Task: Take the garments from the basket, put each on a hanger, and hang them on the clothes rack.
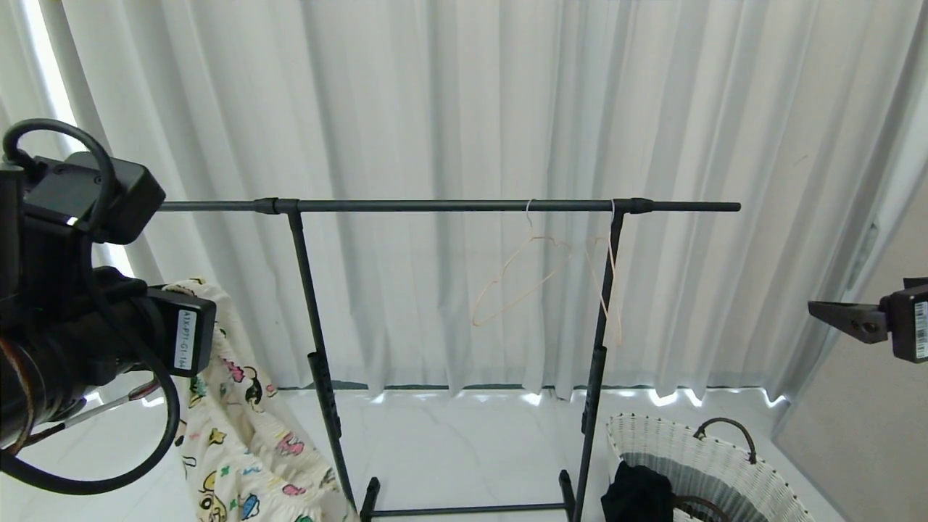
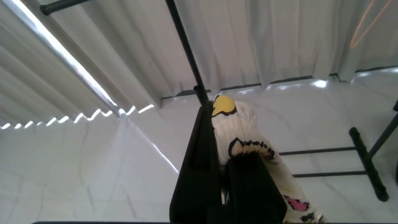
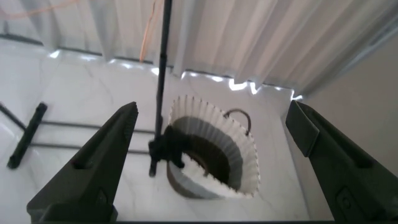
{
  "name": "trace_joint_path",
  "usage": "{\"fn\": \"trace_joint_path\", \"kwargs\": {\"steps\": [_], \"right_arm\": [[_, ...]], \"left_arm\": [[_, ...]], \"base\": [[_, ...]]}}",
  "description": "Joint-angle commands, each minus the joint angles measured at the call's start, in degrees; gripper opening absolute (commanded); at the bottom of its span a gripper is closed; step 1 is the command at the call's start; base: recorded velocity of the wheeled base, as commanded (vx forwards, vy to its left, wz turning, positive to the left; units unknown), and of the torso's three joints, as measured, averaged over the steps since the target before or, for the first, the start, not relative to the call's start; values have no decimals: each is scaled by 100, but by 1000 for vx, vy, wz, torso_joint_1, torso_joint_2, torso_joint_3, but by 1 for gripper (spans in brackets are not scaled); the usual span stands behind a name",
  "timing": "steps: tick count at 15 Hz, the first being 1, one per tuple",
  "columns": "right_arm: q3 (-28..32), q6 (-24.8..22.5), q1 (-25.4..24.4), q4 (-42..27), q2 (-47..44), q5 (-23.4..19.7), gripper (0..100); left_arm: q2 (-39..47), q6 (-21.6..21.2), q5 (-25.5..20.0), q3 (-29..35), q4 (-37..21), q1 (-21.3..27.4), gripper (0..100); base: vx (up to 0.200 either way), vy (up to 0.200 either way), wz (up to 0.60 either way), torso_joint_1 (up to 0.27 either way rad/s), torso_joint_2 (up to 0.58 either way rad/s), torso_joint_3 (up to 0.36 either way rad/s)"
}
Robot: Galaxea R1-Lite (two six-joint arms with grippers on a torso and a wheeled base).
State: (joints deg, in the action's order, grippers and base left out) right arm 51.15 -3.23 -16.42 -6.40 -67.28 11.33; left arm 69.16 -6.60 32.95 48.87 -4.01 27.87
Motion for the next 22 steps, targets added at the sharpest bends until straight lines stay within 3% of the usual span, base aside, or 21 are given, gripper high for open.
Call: {"fn": "trace_joint_path", "kwargs": {"steps": [1,3,7,14,16,19,22], "right_arm": [[-114,15,-10,192,-198,-8,100],[-308,24,-10,596,-277,-8,100],[-343,279,-45,719,-435,-25,100],[-624,1220,-959,1387,-1209,36,100],[-738,1211,-959,1703,-1499,45,100],[-738,1220,-889,1809,-2043,45,100],[-703,1211,-634,2398,-2711,28,100]], "left_arm": [[19,0,1,0,6,-1,0],[10,0,1,8,14,43,0],[-25,0,1,8,14,140,0],[1,-17,10,-106,14,87,0],[1,-26,10,-159,6,87,0],[-34,-26,18,-264,6,87,0],[-87,-35,18,-247,14,78,0]], "base": [[200,0,0,17,7,2],[200,0,0,15,2,0],[200,0,0,2,2,4],[200,0,0,3,3,2],[200,0,0,2,-2,2],[0,0,0,0,0,0],[0,0,0,0,0,0]]}}
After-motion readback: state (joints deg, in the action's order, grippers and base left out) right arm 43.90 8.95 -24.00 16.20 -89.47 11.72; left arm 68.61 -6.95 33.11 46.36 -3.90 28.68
